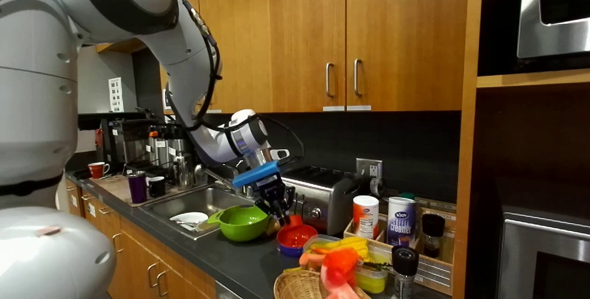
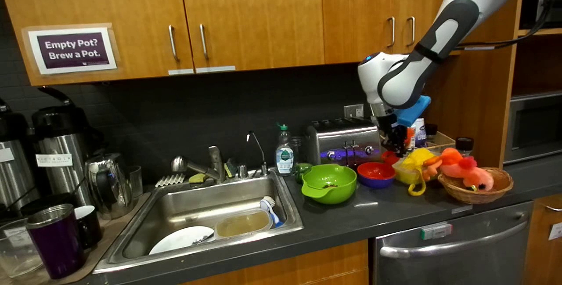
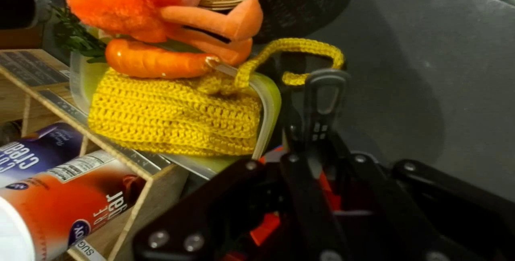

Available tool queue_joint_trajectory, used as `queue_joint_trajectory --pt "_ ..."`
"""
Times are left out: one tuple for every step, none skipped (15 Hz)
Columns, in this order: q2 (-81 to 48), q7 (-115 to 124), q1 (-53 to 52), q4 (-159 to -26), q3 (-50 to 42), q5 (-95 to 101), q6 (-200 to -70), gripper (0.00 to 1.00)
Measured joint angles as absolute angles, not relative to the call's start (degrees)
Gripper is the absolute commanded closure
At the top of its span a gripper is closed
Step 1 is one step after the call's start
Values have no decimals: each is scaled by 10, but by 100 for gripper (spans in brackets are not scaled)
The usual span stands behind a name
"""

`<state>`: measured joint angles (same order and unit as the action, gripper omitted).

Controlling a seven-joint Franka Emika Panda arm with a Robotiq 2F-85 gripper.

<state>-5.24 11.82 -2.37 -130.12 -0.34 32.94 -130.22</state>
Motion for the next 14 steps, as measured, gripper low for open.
queue_joint_trajectory --pt "-58 124 -29 -1292 -2 341 -1282 96" --pt "-65 130 -33 -1281 0 351 -1260 96" --pt "-72 134 -38 -1271 2 361 -1236 96" --pt "-81 137 -43 -1259 4 369 -1212 96" --pt "-91 139 -47 -1247 6 375 -1188 96" --pt "-102 140 -52 -1234 7 381 -1166 96" --pt "-113 140 -56 -1221 9 385 -1144 96" --pt "-126 140 -60 -1207 11 388 -1125 96" --pt "-139 140 -64 -1193 13 392 -1108 96" --pt "-152 139 -69 -1178 15 394 -1093 96" --pt "-165 139 -73 -1163 16 396 -1079 96" --pt "-179 139 -78 -1148 18 400 -1065 96" --pt "-192 139 -82 -1133 18 404 -1050 96" --pt "-206 138 -86 -1117 19 407 -1034 96"
